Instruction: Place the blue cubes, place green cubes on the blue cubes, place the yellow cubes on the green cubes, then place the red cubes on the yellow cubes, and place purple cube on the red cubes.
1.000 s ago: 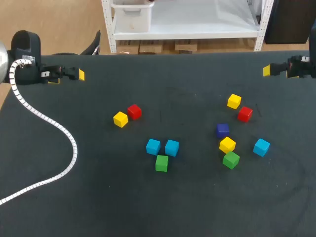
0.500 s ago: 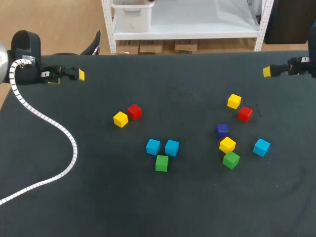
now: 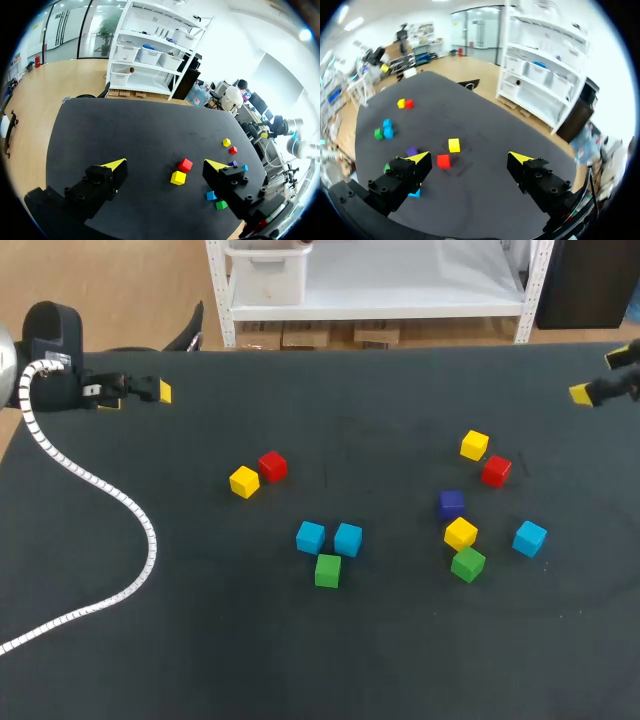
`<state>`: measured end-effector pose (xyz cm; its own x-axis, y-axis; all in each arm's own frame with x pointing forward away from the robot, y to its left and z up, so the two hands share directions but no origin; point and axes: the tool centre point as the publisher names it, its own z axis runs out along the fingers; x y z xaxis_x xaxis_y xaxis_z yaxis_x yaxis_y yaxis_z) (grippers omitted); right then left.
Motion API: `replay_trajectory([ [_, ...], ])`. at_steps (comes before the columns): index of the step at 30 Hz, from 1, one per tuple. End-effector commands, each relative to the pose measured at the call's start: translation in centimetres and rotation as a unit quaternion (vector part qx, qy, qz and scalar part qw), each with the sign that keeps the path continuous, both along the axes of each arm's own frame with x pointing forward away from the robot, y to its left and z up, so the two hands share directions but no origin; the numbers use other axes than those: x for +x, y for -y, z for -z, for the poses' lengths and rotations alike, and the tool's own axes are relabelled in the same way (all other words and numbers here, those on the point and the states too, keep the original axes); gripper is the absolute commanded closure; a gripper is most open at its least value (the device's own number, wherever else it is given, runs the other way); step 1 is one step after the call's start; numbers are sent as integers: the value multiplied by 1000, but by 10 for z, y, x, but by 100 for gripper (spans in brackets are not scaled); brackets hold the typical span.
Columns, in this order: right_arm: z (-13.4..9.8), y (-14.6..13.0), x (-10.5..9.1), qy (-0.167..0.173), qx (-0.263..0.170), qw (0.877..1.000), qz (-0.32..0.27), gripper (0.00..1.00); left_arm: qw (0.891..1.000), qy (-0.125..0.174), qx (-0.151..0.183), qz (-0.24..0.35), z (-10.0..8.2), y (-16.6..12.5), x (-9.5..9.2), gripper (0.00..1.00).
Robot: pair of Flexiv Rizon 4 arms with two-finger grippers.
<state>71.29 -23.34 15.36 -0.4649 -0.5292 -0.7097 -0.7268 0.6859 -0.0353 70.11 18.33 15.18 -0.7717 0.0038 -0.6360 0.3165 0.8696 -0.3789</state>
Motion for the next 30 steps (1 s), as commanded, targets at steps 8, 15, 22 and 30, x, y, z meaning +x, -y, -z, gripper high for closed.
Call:
replay_trajectory([
  [8, 1, 5, 6, -10, -28, 969, -245, 0, 1000, 2, -2, 1, 1, -1, 0, 0],
  [15, 18, 6, 16, -26, -55, 935, -349, 0, 1000, 2, -2, 1, 1, -1, 0, 0],
  [22, 28, 20, 28, -33, -25, 905, -424, 0, 1000, 2, -2, 1, 1, -1, 0, 0],
  [30, 35, 29, 40, -59, 2, 865, -498, 0, 1000, 2, -2, 1, 1, -1, 0, 0],
])
